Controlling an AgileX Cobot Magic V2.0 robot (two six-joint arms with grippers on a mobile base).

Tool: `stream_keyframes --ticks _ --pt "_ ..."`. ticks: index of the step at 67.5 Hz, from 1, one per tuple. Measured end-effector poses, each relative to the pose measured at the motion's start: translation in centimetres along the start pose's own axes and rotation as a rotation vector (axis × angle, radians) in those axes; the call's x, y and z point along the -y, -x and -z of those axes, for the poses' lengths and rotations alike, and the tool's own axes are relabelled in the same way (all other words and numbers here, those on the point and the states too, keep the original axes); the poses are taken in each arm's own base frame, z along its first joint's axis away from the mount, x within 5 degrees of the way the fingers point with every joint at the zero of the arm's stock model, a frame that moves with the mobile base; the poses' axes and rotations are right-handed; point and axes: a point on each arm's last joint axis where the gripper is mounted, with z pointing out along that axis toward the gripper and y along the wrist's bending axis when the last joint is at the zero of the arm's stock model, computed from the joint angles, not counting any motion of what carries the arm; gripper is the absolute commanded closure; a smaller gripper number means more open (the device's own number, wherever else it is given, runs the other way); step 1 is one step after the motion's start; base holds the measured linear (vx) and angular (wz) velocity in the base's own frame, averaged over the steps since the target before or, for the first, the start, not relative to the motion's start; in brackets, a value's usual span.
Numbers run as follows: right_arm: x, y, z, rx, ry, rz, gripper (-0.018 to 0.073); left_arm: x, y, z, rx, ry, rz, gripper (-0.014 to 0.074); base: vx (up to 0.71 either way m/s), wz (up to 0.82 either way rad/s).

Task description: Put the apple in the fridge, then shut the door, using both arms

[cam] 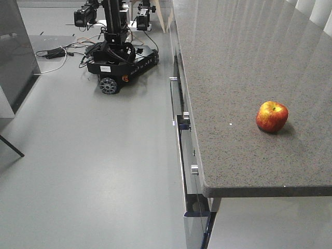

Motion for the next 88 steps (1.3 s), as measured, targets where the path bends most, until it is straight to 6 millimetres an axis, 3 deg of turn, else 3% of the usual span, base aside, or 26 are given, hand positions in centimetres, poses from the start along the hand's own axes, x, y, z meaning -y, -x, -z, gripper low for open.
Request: stream_keyframes --ticks 47,61,68,88 --pt "0.0 0.2 0.0 0.02 0.002 -0.011 0.0561 0.0 0.0 0.0 0.0 0.0 0.0 0.0603 0.0 0.0" --pt "0.0 1.3 0.1 0.137 0.009 -0.087 0.0561 0.0 0.0 0.0 0.0 0.0 0.0 0.0603 0.0 0.0" --pt "-0.1 3.5 0.3 0.166 0.012 -0.085 0.0561 0.0 0.0 0.0 0.0 0.0 0.0 0.0603 0.0 0.0" --pt "-0.4 14.0 -0.3 0.087 0.006 -0.026 0.0561 0.0 0.0 0.0 0.0 0.0 0.0 0.0603 0.0 0.0"
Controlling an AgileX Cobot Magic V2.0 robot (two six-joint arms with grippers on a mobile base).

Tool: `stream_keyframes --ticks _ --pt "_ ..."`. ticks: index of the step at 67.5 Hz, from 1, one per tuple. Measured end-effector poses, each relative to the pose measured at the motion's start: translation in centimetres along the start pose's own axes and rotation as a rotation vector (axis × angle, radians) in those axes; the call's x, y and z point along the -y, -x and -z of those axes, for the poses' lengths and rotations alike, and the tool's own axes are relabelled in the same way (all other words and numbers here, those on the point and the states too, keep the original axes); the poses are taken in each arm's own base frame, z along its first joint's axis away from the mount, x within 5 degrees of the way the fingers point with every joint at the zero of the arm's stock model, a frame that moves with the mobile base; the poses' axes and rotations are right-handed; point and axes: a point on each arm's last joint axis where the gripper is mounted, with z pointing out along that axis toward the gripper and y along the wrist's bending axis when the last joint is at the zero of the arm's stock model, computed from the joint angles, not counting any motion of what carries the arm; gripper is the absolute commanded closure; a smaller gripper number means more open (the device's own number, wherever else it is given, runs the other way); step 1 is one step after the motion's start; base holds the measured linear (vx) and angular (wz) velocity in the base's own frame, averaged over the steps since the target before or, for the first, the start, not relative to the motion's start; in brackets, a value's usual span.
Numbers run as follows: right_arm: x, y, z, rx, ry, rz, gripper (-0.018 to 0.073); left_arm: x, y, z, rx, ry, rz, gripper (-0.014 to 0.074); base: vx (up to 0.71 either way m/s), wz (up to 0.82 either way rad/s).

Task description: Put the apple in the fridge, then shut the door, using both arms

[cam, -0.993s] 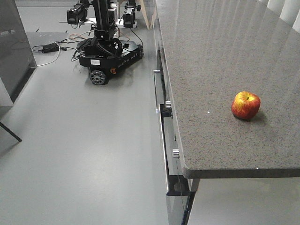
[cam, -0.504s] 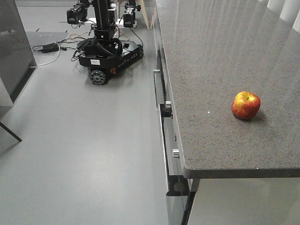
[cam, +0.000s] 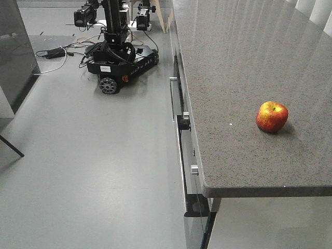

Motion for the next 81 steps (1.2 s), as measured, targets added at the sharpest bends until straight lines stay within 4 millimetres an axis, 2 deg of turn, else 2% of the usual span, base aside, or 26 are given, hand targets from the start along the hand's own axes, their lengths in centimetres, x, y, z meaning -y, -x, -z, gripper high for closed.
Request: stream_keyframes --ticks 9,13,20,26,43,51,56,67,81 --pt "-0.2 3.4 -1.8 -0.142 -0.007 0.015 0.0555 0.0 0.0 0.0 0.0 0.0 0.0 0.0603 0.0 0.0" --pt "-0.2 4.2 -2.8 -0.213 -0.008 0.035 0.0543 0.0 0.0 0.0 0.0 0.0 0.0 0.0603 0.0 0.0" --pt "-0.3 4.9 -4.6 -0.355 -0.008 0.064 0.0499 0.0 0.0 0.0 0.0 0.0 0.0 0.0603 0.0 0.0" --pt "-0.3 5.2 -6.3 -0.475 -0.009 0.073 0.0413 0.0 0.0 0.0 0.0 0.0 0.0 0.0603 0.0 0.0" --pt "-0.2 2.5 -10.8 -0.727 -0.006 0.063 0.0048 0.0 0.0 0.0 0.0 0.0 0.0 0.0603 0.0 0.0" --pt "-0.2 1.0 -12.6 -0.805 -0.003 0.05 -0.0067 0.0 0.0 0.0 0.0 0.0 0.0 0.0603 0.0 0.0" --pt "-0.2 -0.1 -13.8 -0.852 -0.003 0.046 -0.0099 0.0 0.0 0.0 0.0 0.0 0.0 0.0603 0.0 0.0" --pt "-0.2 -2.4 -16.5 -0.926 -0.001 0.026 -0.0092 0.0 0.0 0.0 0.0 0.0 0.0 0.0603 0.0 0.0" --pt "-0.1 -4.1 -20.6 -0.995 -0.01 -0.001 -0.0083 0.0 0.0 0.0 0.0 0.0 0.0 0.0603 0.0 0.0"
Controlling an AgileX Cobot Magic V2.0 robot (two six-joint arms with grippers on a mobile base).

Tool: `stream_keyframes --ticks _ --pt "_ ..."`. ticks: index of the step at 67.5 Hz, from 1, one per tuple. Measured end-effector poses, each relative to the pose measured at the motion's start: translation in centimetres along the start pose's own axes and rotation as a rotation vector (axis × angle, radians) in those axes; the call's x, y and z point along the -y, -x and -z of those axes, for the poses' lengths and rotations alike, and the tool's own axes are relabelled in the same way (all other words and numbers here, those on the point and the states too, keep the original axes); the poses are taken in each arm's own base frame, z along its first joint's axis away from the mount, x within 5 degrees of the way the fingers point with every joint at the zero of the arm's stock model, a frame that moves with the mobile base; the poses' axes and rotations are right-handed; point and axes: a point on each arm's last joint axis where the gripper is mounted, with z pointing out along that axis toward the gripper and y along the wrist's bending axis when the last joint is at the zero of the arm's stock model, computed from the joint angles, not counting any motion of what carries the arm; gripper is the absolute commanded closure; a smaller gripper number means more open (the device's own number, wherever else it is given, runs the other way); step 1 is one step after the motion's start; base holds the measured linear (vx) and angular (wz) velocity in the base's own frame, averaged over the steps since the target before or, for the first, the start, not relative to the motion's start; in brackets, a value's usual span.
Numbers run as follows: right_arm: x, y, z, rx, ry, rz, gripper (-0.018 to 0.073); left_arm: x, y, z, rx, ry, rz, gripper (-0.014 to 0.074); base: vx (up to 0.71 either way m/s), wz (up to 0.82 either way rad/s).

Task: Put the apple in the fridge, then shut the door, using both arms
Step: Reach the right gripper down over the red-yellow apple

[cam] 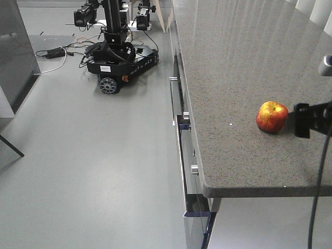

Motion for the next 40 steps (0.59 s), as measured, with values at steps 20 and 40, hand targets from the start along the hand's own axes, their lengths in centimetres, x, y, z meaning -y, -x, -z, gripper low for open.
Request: stream_keyframes --ticks 20,40 --pt "0.0 3.8 -4.3 -0.04 -0.001 -0.096 -0.0074 0.0 0.0 0.0 0.0 0.0 0.0 0.0603 0.0 0.0" --pt "0.0 6.9 -8.3 -0.106 -0.006 -0.13 -0.0066 0.0 0.0 0.0 0.0 0.0 0.0 0.0603 0.0 0.0"
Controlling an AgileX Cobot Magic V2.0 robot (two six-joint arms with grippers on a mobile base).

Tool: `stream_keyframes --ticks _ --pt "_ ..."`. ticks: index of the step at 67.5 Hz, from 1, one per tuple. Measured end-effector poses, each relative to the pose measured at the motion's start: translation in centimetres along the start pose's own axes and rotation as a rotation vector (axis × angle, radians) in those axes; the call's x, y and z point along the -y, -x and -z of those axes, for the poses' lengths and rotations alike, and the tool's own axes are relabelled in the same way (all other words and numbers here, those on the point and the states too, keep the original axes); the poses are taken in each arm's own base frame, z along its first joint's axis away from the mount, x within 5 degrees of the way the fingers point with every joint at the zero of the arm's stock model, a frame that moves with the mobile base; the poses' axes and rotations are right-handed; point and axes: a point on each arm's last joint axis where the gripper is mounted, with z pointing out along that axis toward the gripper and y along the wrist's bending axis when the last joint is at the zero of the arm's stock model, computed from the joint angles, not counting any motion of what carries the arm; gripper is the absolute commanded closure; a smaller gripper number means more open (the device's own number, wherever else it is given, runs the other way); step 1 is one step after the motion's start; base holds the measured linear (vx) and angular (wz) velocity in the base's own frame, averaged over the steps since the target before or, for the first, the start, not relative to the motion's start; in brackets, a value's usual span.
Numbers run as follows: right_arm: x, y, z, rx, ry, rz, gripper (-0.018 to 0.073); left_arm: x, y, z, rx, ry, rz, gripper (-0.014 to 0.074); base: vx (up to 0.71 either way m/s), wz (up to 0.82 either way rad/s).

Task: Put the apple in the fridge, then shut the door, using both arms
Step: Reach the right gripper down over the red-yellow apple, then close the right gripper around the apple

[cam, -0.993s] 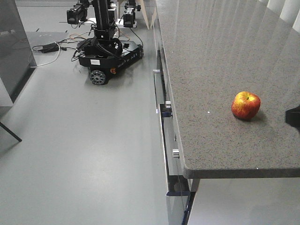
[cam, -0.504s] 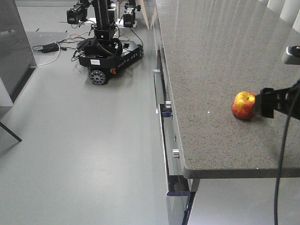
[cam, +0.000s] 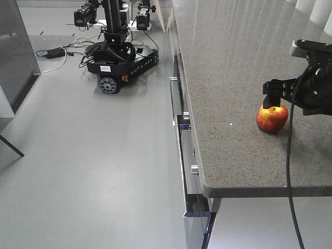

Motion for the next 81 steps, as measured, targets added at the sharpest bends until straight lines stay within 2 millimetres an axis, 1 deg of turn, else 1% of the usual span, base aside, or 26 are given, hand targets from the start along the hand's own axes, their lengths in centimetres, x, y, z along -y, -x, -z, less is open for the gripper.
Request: stream_keyframes --ticks 15,23,38,45,64,70,81 --pt "-0.1 1.4 -3.0 -0.071 -0.013 -0.039 -0.0057 0.0 0.0 0.0 0.0 0.0 0.0 0.0603 0.0 0.0" --pt "-0.1 1.8 -4.3 -0.096 -0.017 -0.041 -0.0054 0.0 0.0 0.0 0.0 0.0 0.0 0.0603 0.0 0.0" --pt "0.1 1.6 -7.0 -0.142 -0.03 -0.043 -0.0045 0.0 0.0 0.0 0.0 0.0 0.0 0.0603 0.0 0.0" --pt "0.3 1.3 -8.1 -0.166 -0.05 -0.031 -0.0018 0.0 0.0 0.0 0.0 0.0 0.0 0.0603 0.0 0.0" --pt "0.5 1.5 -8.4 -0.147 -0.064 -0.015 0.0176 0.0 0.0 0.0 0.0 0.0 0.0 0.0603 0.0 0.0" --pt "0.5 1.6 -8.4 -0.135 -0.062 -0.015 0.0199 0.0 0.0 0.0 0.0 0.0 0.0 0.0603 0.0 0.0" --pt "0.4 1.7 -8.3 -0.121 -0.06 -0.014 0.0199 0.0 0.0 0.0 0.0 0.0 0.0 0.0603 0.0 0.0"
